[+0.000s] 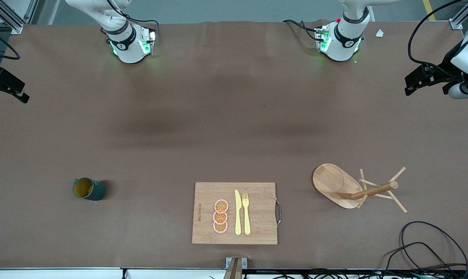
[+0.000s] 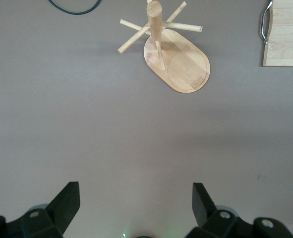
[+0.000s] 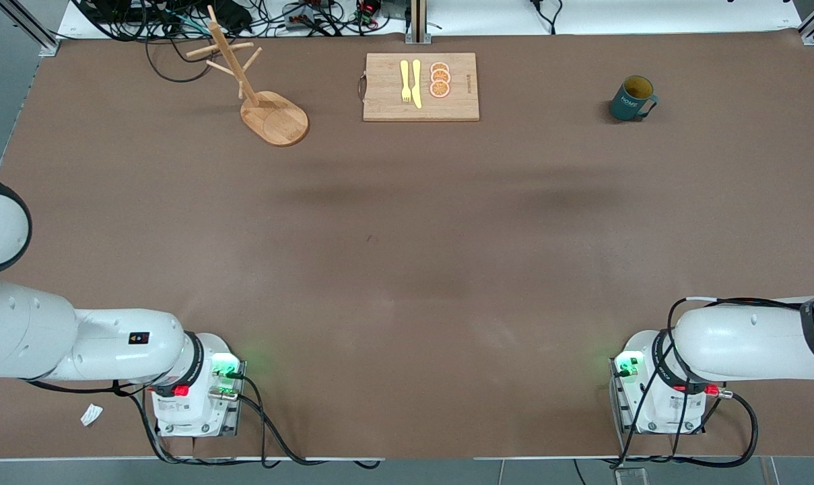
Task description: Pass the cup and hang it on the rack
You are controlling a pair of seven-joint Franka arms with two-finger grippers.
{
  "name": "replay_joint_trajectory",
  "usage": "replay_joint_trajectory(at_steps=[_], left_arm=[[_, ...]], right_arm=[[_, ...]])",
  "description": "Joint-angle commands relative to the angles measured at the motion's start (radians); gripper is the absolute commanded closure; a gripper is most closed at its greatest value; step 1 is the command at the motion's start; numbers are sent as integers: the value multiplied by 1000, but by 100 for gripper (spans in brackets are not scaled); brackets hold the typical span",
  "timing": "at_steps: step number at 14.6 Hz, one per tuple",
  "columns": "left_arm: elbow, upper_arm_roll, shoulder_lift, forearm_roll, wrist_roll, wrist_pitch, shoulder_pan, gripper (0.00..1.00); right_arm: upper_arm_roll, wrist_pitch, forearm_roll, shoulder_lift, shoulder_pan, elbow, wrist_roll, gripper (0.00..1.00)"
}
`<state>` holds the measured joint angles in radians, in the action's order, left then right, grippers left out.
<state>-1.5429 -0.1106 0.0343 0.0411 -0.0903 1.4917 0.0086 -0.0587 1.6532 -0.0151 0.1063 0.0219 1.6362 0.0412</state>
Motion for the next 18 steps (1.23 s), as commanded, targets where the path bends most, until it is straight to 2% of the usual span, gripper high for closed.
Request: replay_joint_trajectory(at_steps=[1, 8, 18], left_arm=[[26, 0, -14, -10, 27, -5, -1, 0], [47, 0, -48, -13, 35, -11, -4, 0], [33, -7, -48, -12, 32, 12, -2, 0]], right_arm=[[14, -3, -12, 7, 23, 4, 0, 0], [13, 8, -12, -5, 21, 2, 0, 0], [14, 138, -8, -269, 18, -19, 0, 0]])
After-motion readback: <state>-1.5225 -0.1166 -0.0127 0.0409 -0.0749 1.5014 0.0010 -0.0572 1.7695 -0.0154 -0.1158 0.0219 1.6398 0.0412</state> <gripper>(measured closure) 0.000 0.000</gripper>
